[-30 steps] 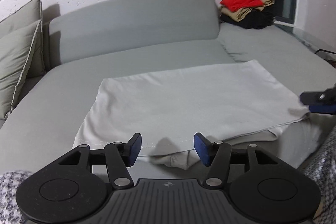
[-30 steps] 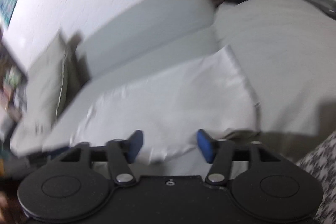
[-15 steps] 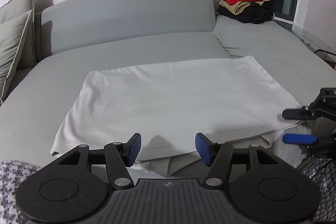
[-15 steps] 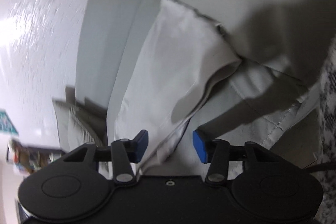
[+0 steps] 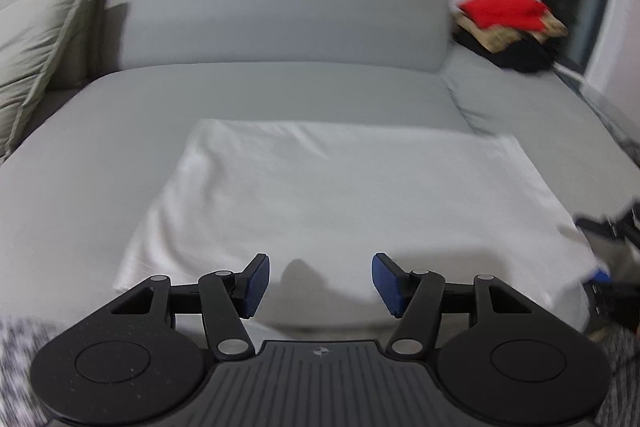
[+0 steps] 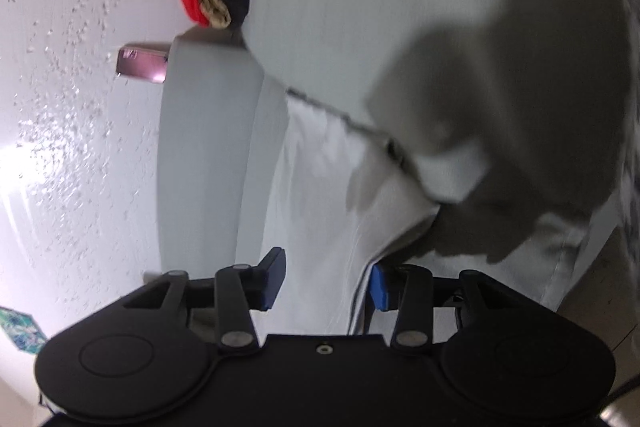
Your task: Fold clothes
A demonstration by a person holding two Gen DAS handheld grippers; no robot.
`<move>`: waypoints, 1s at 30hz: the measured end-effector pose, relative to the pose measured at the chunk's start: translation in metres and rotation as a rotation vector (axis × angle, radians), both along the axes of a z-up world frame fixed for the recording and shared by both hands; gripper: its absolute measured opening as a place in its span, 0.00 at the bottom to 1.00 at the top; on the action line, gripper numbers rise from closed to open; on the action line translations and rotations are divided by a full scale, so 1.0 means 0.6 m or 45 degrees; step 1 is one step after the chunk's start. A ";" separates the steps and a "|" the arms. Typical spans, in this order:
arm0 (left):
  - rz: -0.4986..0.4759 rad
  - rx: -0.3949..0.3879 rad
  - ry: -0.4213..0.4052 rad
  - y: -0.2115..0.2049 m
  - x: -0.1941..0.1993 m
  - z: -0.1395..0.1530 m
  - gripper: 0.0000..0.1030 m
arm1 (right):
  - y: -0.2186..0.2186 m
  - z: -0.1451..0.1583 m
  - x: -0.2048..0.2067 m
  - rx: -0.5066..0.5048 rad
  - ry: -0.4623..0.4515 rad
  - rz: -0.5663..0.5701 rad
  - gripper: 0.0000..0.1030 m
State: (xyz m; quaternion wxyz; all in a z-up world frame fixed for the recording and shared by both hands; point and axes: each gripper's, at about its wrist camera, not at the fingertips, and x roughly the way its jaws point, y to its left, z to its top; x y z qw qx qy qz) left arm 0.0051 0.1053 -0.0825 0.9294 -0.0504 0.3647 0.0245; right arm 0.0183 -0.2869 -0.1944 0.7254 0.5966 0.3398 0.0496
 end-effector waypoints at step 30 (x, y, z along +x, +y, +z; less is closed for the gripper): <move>0.301 -0.204 -0.161 0.206 -0.017 0.035 0.47 | 0.218 0.209 0.089 -1.017 -0.306 0.213 0.04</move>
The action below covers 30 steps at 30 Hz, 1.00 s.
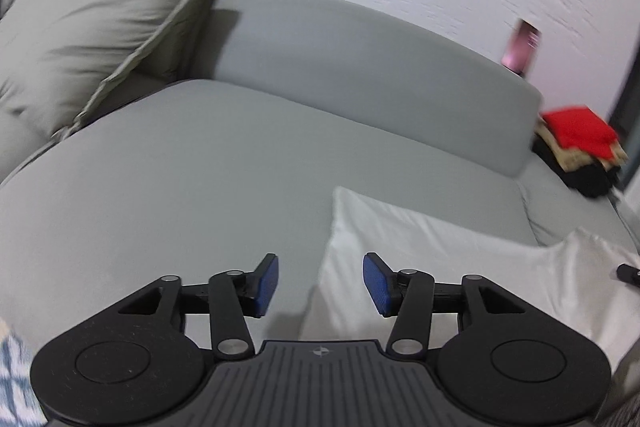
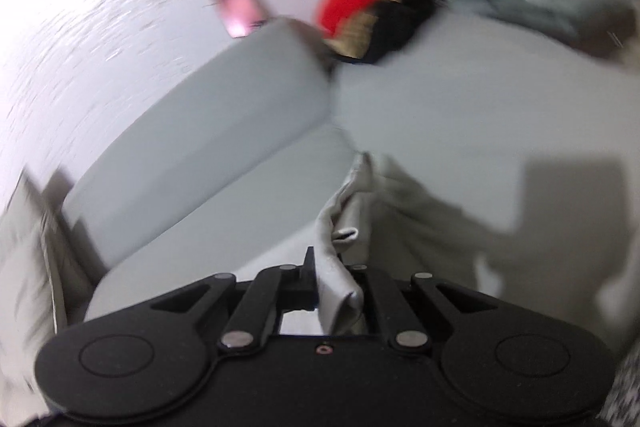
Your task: Fold clothes
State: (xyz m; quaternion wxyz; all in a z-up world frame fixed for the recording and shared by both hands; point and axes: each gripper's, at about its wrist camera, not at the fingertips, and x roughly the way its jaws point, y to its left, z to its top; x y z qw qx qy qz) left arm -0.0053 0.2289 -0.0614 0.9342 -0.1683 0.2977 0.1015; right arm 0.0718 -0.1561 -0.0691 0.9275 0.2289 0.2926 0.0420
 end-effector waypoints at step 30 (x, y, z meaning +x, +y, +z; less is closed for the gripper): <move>0.181 -0.216 -0.037 0.074 -0.029 -0.011 0.47 | 0.432 -0.038 0.005 -0.240 0.168 0.715 0.04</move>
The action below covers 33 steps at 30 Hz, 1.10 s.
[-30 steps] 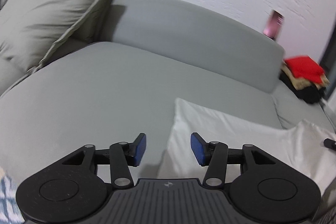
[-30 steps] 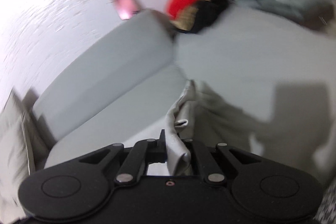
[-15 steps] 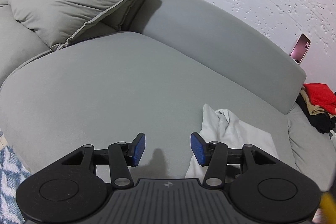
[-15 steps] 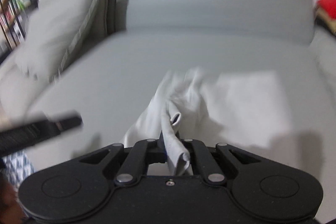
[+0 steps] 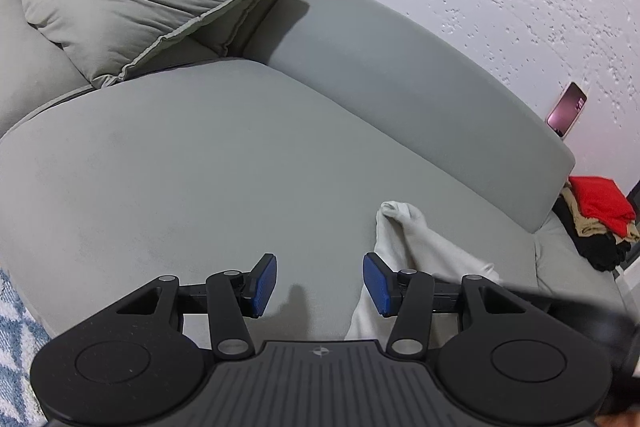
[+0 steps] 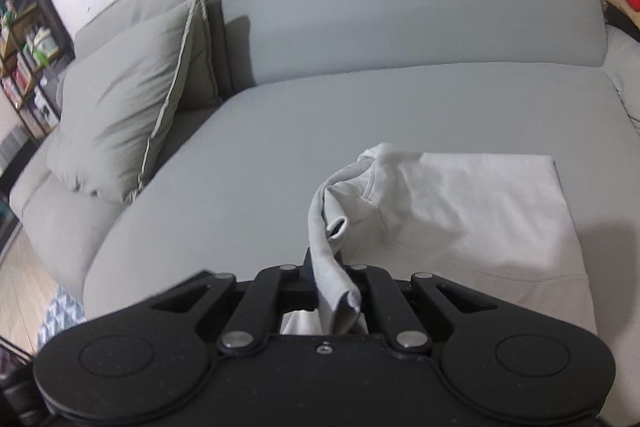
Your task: Fold clothes
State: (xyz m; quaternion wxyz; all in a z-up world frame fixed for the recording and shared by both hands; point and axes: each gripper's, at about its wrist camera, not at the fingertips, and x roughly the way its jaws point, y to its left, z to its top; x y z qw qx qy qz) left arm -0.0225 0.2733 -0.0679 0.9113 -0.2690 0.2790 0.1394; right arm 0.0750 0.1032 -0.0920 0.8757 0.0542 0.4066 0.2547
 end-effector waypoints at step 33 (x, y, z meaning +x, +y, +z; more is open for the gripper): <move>-0.507 0.599 0.368 -0.176 0.024 -0.029 0.20 | -0.256 -0.054 -0.108 -0.265 -0.075 0.254 0.20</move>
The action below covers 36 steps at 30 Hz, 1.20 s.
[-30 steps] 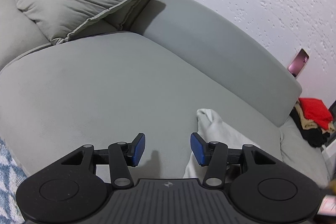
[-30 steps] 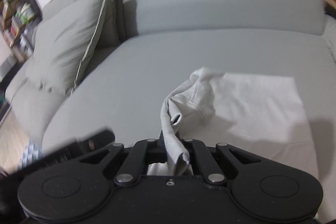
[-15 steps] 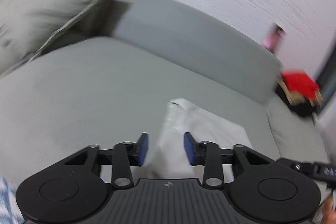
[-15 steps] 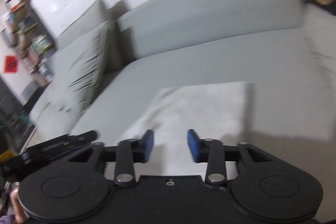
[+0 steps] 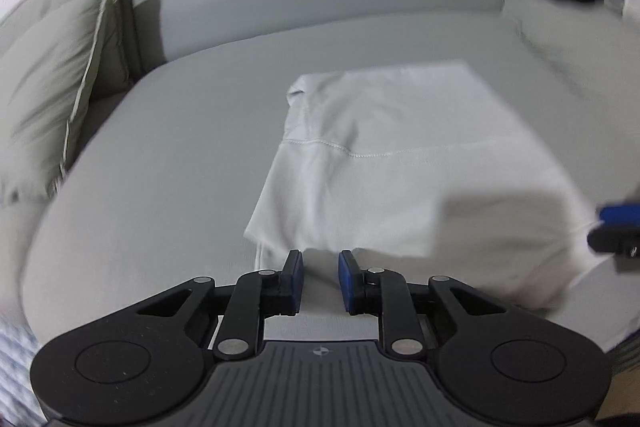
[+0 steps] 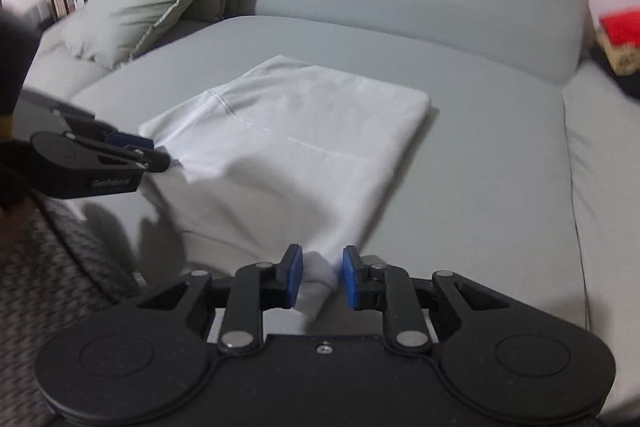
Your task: Fold clothes
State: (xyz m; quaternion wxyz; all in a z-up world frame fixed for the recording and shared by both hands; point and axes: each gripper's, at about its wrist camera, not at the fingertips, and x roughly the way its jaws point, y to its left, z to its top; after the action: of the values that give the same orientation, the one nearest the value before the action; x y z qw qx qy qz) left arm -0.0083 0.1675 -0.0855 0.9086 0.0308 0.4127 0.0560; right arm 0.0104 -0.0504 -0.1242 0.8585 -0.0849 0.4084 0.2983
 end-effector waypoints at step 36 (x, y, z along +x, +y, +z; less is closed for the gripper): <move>-0.270 -0.440 -0.196 -0.001 0.298 0.013 0.14 | -0.079 -0.096 0.290 1.154 0.435 -0.664 0.05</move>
State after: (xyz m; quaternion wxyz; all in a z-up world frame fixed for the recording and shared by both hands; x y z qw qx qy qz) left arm 0.1702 0.1671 -0.0778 0.9300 -0.0864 0.3400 -0.1093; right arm 0.1844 -0.0979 -0.1820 0.7760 0.4471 0.3801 0.2313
